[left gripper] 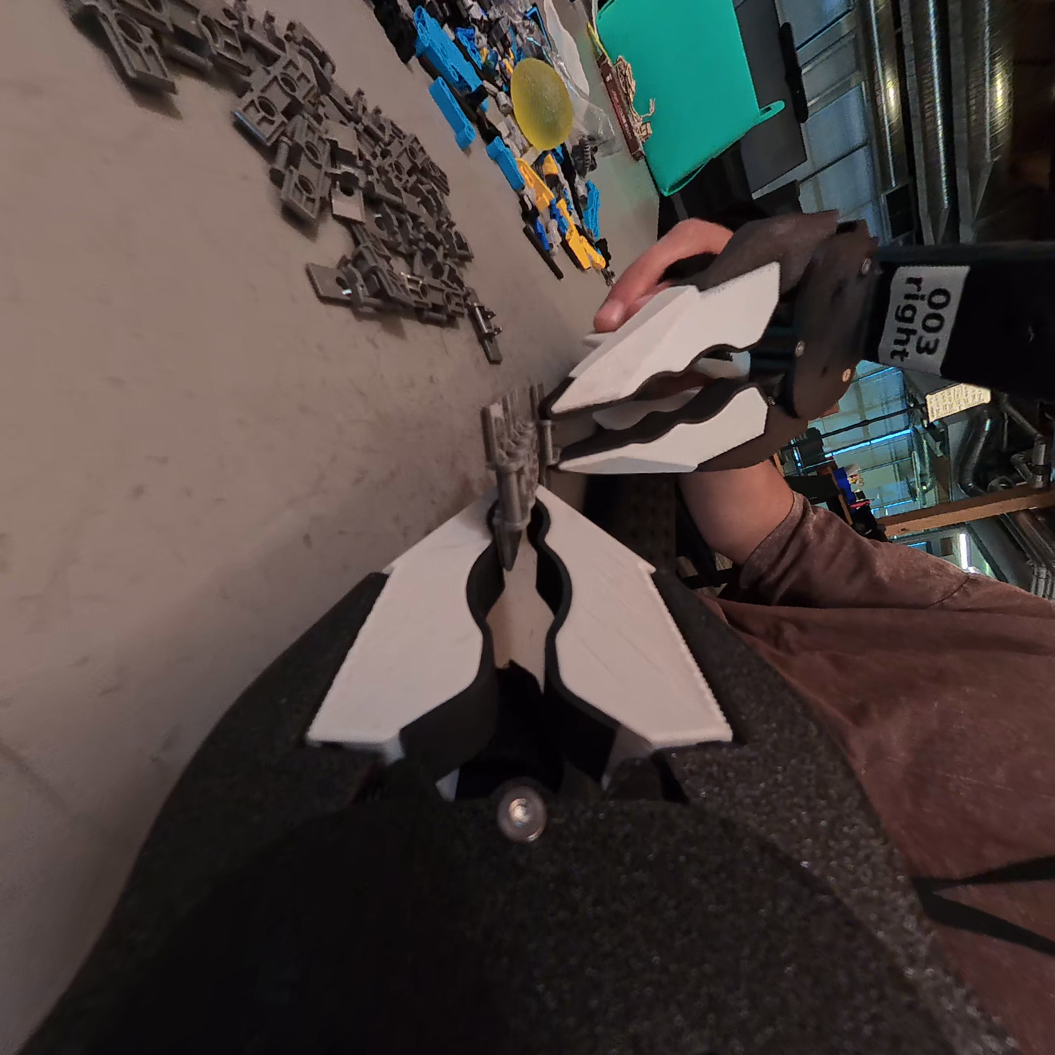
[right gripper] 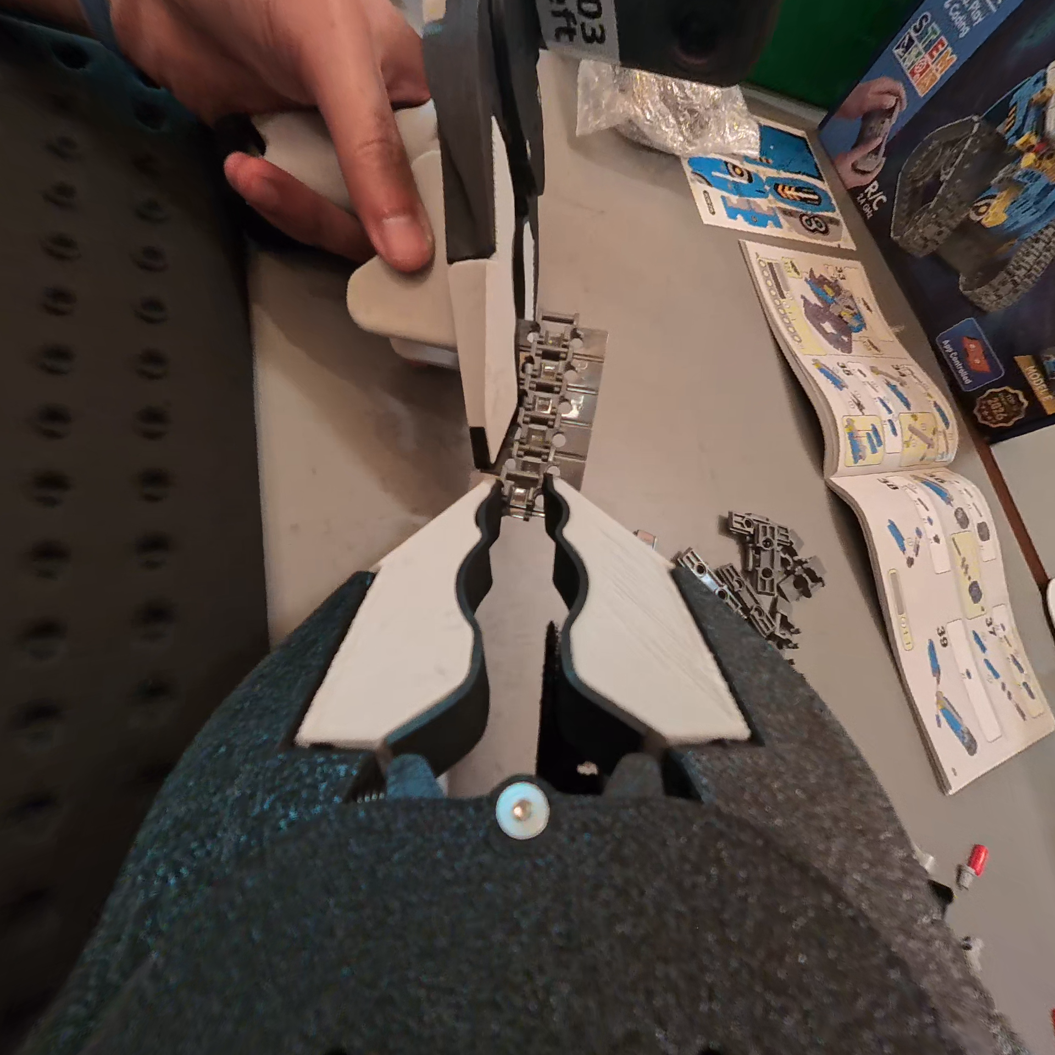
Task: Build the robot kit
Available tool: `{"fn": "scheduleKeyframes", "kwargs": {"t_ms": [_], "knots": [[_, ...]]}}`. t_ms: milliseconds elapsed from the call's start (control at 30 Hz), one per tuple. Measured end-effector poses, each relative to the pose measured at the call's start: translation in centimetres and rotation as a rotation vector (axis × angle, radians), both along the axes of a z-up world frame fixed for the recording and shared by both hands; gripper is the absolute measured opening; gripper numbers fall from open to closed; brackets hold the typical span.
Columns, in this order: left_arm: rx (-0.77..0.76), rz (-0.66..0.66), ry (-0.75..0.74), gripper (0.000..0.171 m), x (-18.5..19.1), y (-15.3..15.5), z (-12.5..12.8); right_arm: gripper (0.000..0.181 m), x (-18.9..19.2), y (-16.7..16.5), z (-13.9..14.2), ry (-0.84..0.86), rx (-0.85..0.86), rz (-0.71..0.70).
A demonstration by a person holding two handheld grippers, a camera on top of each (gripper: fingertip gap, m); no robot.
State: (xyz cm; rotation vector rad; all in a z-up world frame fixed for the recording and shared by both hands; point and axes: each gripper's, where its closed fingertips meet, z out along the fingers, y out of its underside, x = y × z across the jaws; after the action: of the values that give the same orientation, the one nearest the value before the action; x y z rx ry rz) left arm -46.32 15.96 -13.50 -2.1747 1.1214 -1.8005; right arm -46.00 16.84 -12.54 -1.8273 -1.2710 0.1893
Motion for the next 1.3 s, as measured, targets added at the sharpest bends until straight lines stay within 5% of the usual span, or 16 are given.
{"fn": "scheduleKeyframes", "kwargs": {"t_ms": [1300], "knots": [[-0.150,-0.038,-0.073,0.002,-0.6,-0.3,1.1,0.023,-0.6,-0.3,0.7,0.023,-0.088,0.036]]}}
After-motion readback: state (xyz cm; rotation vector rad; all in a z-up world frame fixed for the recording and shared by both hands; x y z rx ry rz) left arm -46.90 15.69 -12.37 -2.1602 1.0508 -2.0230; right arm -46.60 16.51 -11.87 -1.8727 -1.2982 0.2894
